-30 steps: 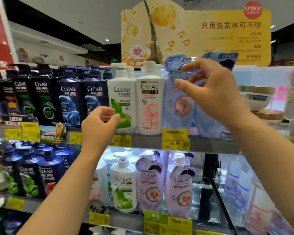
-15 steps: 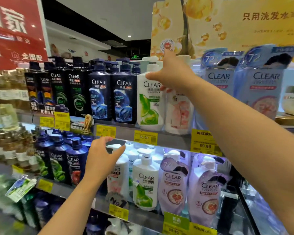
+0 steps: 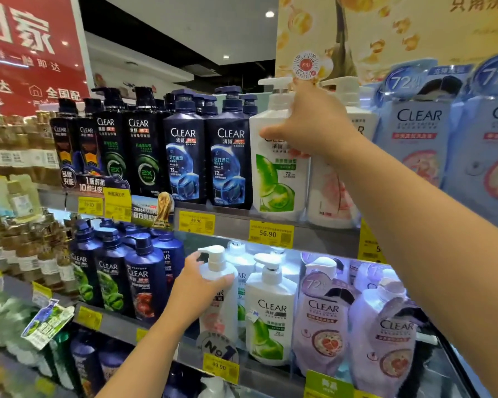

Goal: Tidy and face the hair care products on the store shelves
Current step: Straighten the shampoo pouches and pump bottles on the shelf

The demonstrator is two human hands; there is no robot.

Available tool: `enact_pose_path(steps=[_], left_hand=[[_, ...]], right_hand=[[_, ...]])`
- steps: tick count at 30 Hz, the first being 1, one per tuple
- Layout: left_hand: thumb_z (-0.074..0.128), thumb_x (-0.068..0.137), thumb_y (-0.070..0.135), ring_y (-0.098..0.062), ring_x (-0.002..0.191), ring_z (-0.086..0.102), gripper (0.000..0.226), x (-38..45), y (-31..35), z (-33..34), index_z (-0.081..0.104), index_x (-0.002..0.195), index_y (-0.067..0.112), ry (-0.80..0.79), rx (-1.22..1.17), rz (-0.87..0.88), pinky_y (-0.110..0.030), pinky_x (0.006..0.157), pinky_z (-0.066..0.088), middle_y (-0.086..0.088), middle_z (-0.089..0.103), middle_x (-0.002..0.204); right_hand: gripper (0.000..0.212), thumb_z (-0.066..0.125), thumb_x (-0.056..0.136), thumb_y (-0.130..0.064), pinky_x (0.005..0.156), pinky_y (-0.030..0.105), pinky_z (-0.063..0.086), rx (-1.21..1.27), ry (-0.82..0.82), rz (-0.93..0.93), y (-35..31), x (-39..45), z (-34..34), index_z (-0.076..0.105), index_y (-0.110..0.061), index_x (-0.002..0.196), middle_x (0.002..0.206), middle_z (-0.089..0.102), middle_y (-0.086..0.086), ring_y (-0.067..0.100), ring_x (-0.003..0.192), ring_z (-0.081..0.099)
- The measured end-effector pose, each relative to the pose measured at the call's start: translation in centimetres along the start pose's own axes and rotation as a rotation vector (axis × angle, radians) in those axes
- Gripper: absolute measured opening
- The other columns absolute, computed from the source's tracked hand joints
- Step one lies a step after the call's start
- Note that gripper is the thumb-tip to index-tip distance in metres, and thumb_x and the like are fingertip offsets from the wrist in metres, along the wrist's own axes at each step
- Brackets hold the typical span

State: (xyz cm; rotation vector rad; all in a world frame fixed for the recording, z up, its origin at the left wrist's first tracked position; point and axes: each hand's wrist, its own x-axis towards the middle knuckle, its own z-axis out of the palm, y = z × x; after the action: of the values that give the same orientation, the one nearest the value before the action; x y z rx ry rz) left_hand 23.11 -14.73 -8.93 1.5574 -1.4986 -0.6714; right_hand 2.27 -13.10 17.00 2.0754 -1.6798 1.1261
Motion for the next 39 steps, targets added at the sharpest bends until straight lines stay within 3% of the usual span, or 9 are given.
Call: enact_pose_path(steps=[4, 8, 14, 18, 21, 24, 27, 34, 39], left_hand=[[0.082, 0.069, 0.052, -0.011, 0.100, 0.061, 0.081, 1.3, -1.6, -0.7, 0.045, 0.137, 0.026, -0.105, 0.016, 0.051, -0.029, 0.080, 0.050, 0.008, 0.059, 0.119], [0.087, 0.063, 0.049, 0.002, 0.093, 0.061, 0.072, 2.3, -2.5, -1.8, 0.051, 0.124, 0.038, -0.245, 0.012, 0.139, -0.014, 0.067, 0.047, 0.013, 0.063, 0.111], [0.092, 0.058, 0.041, 0.000, 0.092, 0.062, 0.073, 3.9, -3.7, -2.7, 0.052, 0.119, 0.035, -0.364, 0.023, 0.233, -0.016, 0.069, 0.047, 0.009, 0.066, 0.109], [0.092, 0.054, 0.042, -0.006, 0.092, 0.063, 0.076, 4.8, -4.3, -2.8, 0.049, 0.117, 0.034, -0.398, 0.017, 0.258, -0.032, 0.079, 0.056, 0.013, 0.064, 0.107], [0.092, 0.054, 0.041, -0.003, 0.093, 0.062, 0.078, 5.0, -4.5, -3.3, 0.050, 0.120, 0.039, -0.424, 0.024, 0.318, -0.032, 0.080, 0.056, 0.017, 0.063, 0.105], [0.093, 0.055, 0.035, -0.003, 0.092, 0.060, 0.074, 4.5, -4.8, -4.0, 0.056, 0.119, 0.038, -0.404, -0.008, 0.368, -0.025, 0.075, 0.052, 0.020, 0.063, 0.100], [0.093, 0.053, 0.034, -0.012, 0.096, 0.062, 0.069, 4.4, -4.9, -5.2, 0.059, 0.113, 0.034, -0.360, -0.071, 0.352, -0.035, 0.082, 0.054, 0.014, 0.065, 0.104], [0.096, 0.047, 0.031, -0.005, 0.094, 0.065, 0.081, 5.8, -3.7, -10.1, 0.062, 0.122, 0.029, -0.362, -0.194, 0.355, -0.031, 0.076, 0.054, 0.014, 0.069, 0.107], [0.097, 0.045, 0.033, -0.010, 0.098, 0.065, 0.087, 6.0, -4.9, -12.0, 0.060, 0.124, 0.031, -0.372, -0.156, 0.335, -0.040, 0.085, 0.057, 0.012, 0.068, 0.111]], right_hand=[[0.058, 0.083, 0.073, -0.052, 0.086, 0.041, 0.058, 0.021, -0.009, 0.001, -0.5, -1.1, -0.5, 0.065, -0.018, 0.115, 0.110, 0.071, 0.001, 0.022, 0.097, 0.067], [0.078, 0.090, 0.064, -0.047, 0.091, 0.041, 0.059, 0.114, -0.060, 0.071, -0.4, -2.2, -0.4, 0.057, -0.025, 0.132, 0.125, 0.069, -0.002, 0.020, 0.105, 0.068], [0.061, 0.094, 0.063, -0.016, 0.081, 0.027, 0.060, 0.395, 0.064, 0.127, -1.7, -4.9, 0.1, 0.059, -0.024, 0.113, 0.108, 0.068, -0.006, 0.008, 0.095, 0.069], [0.066, 0.096, 0.055, -0.026, 0.091, 0.038, 0.058, 0.415, 0.265, 0.144, -3.5, -7.3, 0.3, 0.061, -0.030, 0.112, 0.107, 0.069, -0.010, 0.013, 0.101, 0.068], [0.064, 0.095, 0.058, -0.018, 0.081, 0.026, 0.058, 0.484, 0.349, 0.121, -5.0, -9.0, -0.8, 0.062, -0.028, 0.112, 0.105, 0.070, -0.009, 0.006, 0.094, 0.070], [0.065, 0.094, 0.058, -0.008, 0.083, 0.033, 0.060, 0.613, 0.278, 0.144, -6.0, -11.0, -0.9, 0.065, -0.018, 0.116, 0.106, 0.075, 0.002, 0.016, 0.096, 0.074], [0.067, 0.094, 0.056, -0.008, 0.081, 0.039, 0.062, 0.631, 0.141, 0.272, -6.1, -12.9, 1.1, 0.068, -0.016, 0.117, 0.105, 0.078, 0.005, 0.023, 0.096, 0.075], [0.060, 0.094, 0.059, -0.002, 0.078, 0.028, 0.061, 0.616, -0.072, 0.395, -5.5, -15.2, 9.3, 0.066, -0.025, 0.108, 0.096, 0.076, -0.006, 0.007, 0.089, 0.072], [0.065, 0.097, 0.059, -0.023, 0.088, 0.040, 0.059, 0.475, -0.202, 0.435, -4.5, -16.1, 14.6, 0.063, -0.033, 0.113, 0.107, 0.070, -0.013, 0.009, 0.099, 0.068]])
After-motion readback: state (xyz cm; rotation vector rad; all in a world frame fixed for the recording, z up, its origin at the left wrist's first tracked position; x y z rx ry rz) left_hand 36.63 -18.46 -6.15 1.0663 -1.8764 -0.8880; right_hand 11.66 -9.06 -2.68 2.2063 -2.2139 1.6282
